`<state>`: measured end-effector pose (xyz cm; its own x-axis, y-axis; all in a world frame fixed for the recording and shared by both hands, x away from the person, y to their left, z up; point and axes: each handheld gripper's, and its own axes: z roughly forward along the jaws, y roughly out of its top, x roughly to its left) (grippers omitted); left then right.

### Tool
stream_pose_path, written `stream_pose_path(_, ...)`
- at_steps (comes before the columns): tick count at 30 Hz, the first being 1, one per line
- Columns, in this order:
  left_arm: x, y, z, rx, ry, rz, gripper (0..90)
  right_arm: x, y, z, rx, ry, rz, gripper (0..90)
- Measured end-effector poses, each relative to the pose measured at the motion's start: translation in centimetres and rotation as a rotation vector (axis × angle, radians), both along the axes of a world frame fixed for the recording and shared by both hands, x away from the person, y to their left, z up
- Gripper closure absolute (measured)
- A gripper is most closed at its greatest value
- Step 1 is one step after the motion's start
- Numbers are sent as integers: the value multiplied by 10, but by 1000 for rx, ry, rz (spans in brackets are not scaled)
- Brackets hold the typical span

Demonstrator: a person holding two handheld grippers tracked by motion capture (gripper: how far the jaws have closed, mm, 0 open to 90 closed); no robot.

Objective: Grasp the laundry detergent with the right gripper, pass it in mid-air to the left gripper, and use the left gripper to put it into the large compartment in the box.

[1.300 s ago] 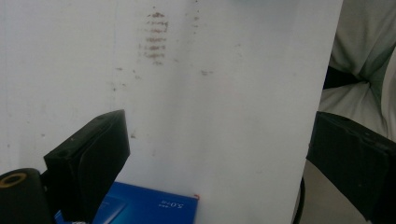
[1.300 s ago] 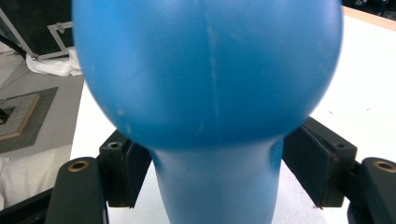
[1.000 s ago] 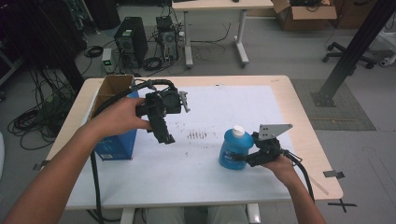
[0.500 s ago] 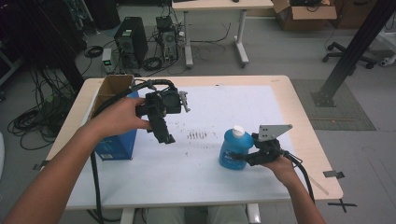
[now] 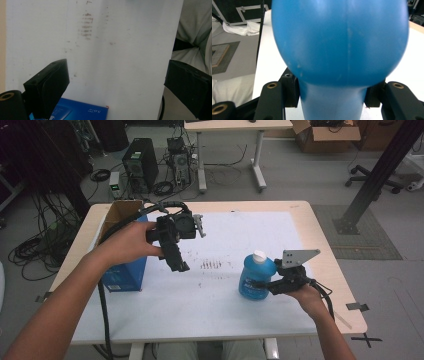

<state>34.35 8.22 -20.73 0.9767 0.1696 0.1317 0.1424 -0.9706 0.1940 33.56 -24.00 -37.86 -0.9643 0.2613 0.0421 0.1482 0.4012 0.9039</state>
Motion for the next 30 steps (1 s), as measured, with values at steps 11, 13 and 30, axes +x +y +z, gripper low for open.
stream_pose_path(11, -7, -15, 17, 9, -21, -28, 61, -6, 5, 31, -46, -15, 22, 434)
stream_pose_path(13, -8, -17, 19, 15, -24, -33, 61, -7, 6, 35, -46, -15, 30, 435)
stream_pose_path(30, -20, -29, 45, 4, -15, -80, 62, -12, 29, 74, -38, -20, 104, 435)
